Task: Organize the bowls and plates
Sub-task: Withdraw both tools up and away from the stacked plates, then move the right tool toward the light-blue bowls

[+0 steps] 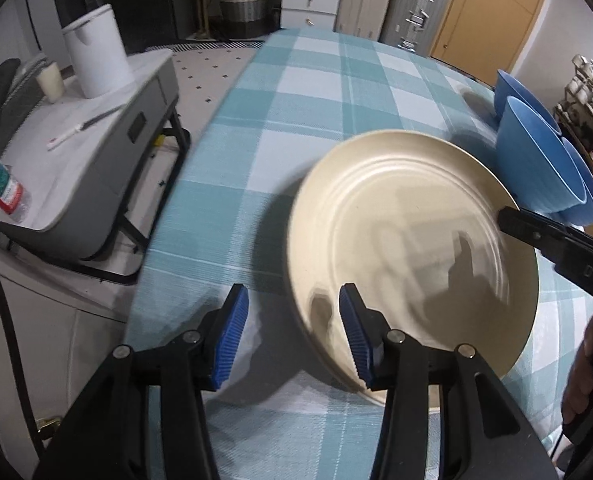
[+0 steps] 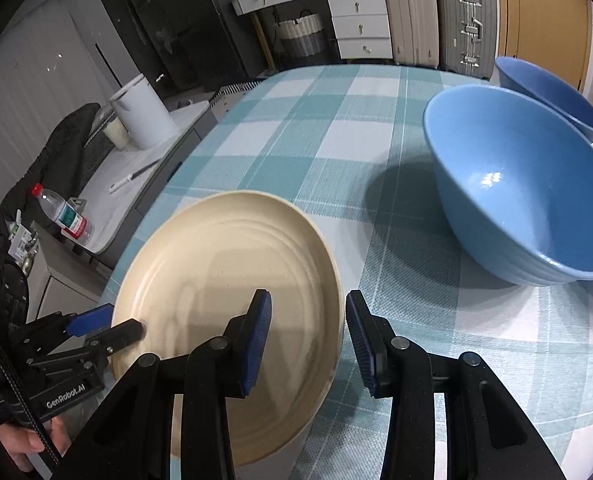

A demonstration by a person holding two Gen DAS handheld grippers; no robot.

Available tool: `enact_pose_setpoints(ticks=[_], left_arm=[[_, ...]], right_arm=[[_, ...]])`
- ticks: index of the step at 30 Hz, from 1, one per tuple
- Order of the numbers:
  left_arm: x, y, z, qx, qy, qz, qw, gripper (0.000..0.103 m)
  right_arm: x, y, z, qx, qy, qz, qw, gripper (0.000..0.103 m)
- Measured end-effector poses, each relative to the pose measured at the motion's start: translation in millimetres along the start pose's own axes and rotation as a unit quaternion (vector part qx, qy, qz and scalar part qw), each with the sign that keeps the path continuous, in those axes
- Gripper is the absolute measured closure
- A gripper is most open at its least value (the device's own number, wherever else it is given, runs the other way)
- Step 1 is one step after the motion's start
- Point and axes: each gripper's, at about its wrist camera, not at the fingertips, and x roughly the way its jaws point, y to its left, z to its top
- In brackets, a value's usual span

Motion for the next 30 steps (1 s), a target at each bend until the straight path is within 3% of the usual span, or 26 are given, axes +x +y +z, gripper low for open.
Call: enact_pose_setpoints(ticks=[4, 11, 19, 24, 30], left_arm=[[-13.7, 0.2, 2.4, 0.0, -0.023, 0.011, 0.9997, 0.057], [-52.9, -26.3, 11.9, 0.013, -0.076, -0.01, 0.9969, 0.055], [-104.1, -87.0, 22.9, 0.052, -0.163, -0.042, 0.9844, 0.05], [-120.3, -125.3, 26.0, 0.062, -0.182, -0.081, 0.978, 0.05], [-132.5, -170.5, 17.8, 0.101, -0.198, -0.094, 0.9703, 0.049]], right_arm=[[-16.3, 0.0, 1.2, 0.001, -0.017, 0.006, 1.0, 0.064], [-59.2, -0.7, 3.7, 0.001, -0.063, 0.007, 0.998, 0.064], [-131.0, -13.1, -4.9, 0.003, -0.145, -0.01, 0.989, 0.064], [-176.9, -30.4, -23.5, 0.01, -0.199, -0.035, 0.979, 0.063], [-215.0, -58.0, -46.2, 0.025, -0.227, -0.063, 0.971, 0.063]])
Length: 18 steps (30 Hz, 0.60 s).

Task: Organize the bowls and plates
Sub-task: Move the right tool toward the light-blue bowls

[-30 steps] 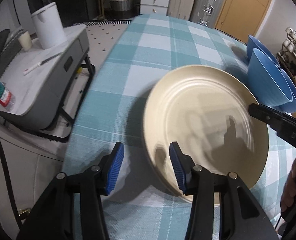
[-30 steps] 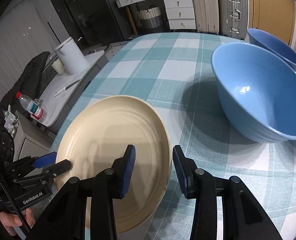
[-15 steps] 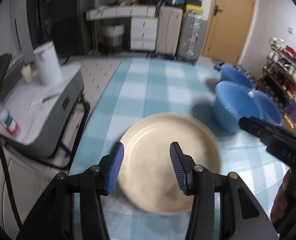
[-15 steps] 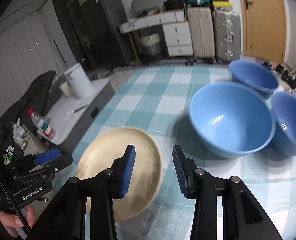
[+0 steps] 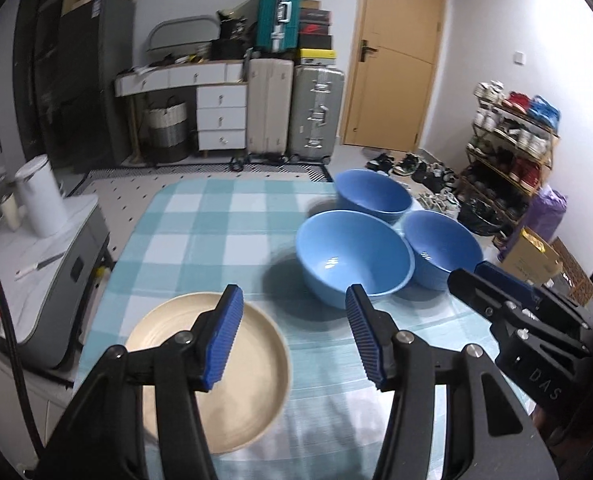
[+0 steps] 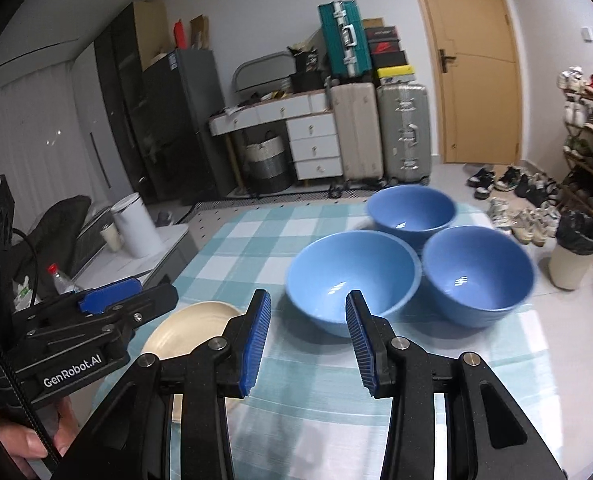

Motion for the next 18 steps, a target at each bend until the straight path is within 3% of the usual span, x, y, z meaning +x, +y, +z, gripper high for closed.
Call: enact_pose_setpoints(ticks=[6, 8, 10, 13, 18], left_arm=[[-5.5, -23.0, -0.6, 0.015, -0.015, -0.004, 0.9998, 0.043], [-8.8, -29.0, -0.9, 0.02, -0.028, 0.004, 0.9994, 0.019], [-17.3, -35.3, -2.7, 0.029, -0.062, 0.021, 0.9974, 0.007], [-23.5, -43.6, -4.2, 0.048, -0.09, 0.026, 0.9944, 0.006], [-15.2, -42.0, -2.0, 0.036, -0.077, 0.032, 0.9958, 0.004]], right_arm=[[-34.7, -21.2, -3.7, 0.001, -0.037, -0.027, 0.999, 0.06], [-45.5, -25.7, -6.8, 0.0, -0.049, -0.028, 0.998, 0.054], [-56.8, -29.8, -9.9, -0.003, -0.065, -0.032, 0.997, 0.053], [-68.4, -33.7, -15.2, -0.007, -0.081, -0.035, 0.996, 0.051], [-68.4, -40.5, -23.3, 0.002, -0.09, -0.038, 0.995, 0.032]])
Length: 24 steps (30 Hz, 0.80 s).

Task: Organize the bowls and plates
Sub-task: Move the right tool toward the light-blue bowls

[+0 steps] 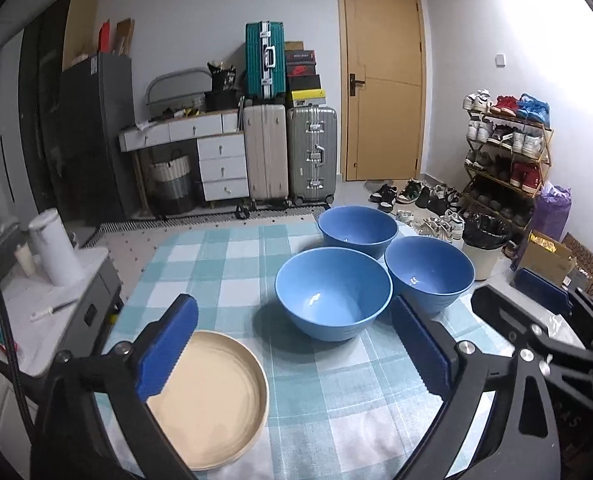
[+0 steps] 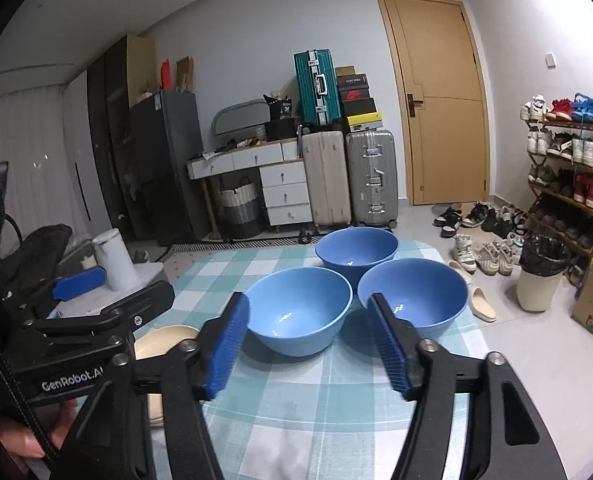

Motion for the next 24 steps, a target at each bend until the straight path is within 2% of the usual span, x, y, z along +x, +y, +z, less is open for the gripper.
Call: enact_pose_setpoints(ticks=[2, 3, 12, 24], left_arm=[[4.5, 1.8, -2.2, -0.011, 0.004, -0.003, 0.9999, 0.001], [6.5, 2.2, -3.6, -0.014, 0.007, -0.004, 0.9999, 0.0], [31.5, 8.7, -18.5, -0.016, 0.029, 0.016, 0.9993, 0.0], [65.2, 40.1, -28.5, -0.055, 0.067, 0.028, 0.9958, 0.0]], right_arm=[[0.4, -3.9, -3.4, 0.005, -0.005, -0.008, 1.0, 0.019], [0.9, -4.9, -5.7, 0.006, -0.009, -0.011, 1.0, 0.018], [35.8, -0.1, -16.1, -0.004, 0.007, -0.011, 1.0, 0.017], [97.8, -8.3, -15.7, 0.007, 0.061, -0.021, 0.998, 0.017]])
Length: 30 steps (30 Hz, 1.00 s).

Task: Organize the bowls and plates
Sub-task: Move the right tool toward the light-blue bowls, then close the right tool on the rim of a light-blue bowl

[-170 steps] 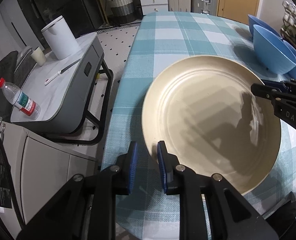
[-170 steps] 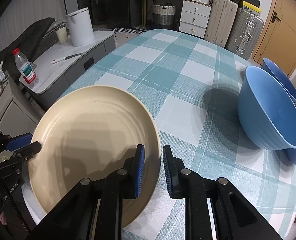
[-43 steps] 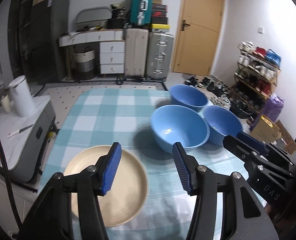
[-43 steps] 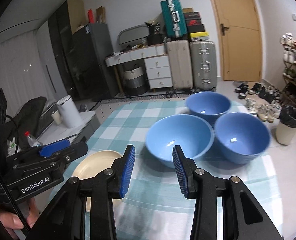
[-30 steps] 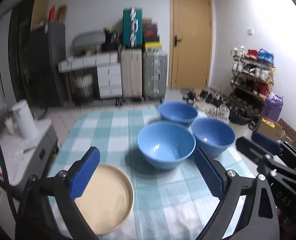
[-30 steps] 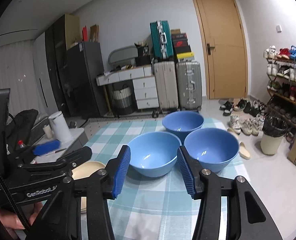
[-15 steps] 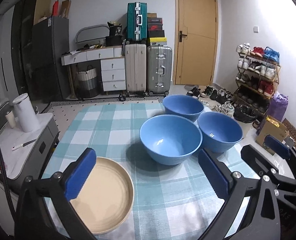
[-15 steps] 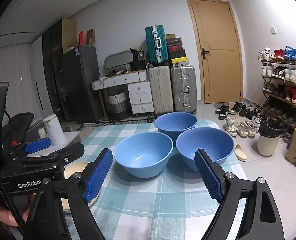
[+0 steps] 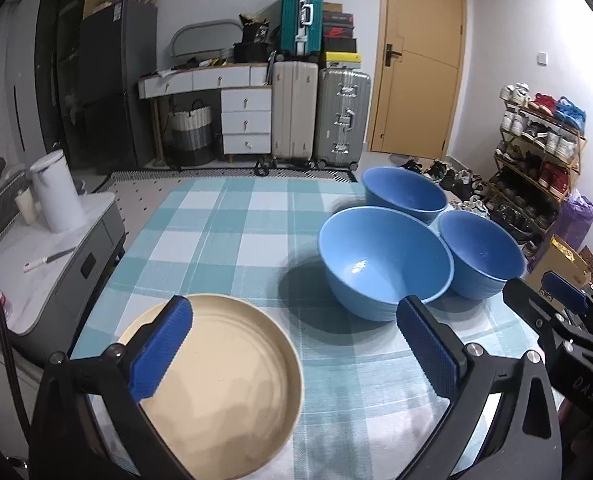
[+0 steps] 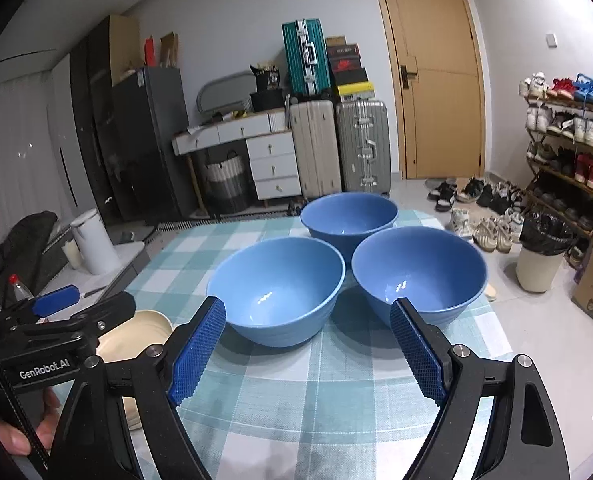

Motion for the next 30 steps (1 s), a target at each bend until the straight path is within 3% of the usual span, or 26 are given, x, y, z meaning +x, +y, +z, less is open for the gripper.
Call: enact_pose_setpoints(ticks=[10, 14, 21, 24, 30], left_arm=[[13.9, 30.7, -2.5, -0.032, 0.017, -0.002, 0.9993, 0.0], [18.4, 37.7, -4.7, -0.037, 0.026, -0.01, 0.9989, 0.0], [25.5, 33.5, -7.2, -0.035, 0.038, -0.031, 0.9982, 0.0], [27.1, 29.6, -7.3, -0.032, 0.042, -0.035, 0.998, 0.0], [31.1, 22.4, -10.4, -0.026, 0.055, -0.04, 0.9973, 0.0]], right_arm=[[65.5, -10.4, 10.6, 0.1, 0.086, 0.047, 0.99, 0.017], [62.2, -24.9, 19.7, 0.116, 0.069, 0.018, 0.991, 0.017], [60.2, -90.2, 44.8, 0.154, 0.053, -0.062, 0.985, 0.017], [75.6, -128.5, 50.8, 0.194, 0.077, -0.081, 0.975, 0.021], [123.9, -188.2, 44.7, 0.241, 0.152, -0.096, 0.954, 0.04]])
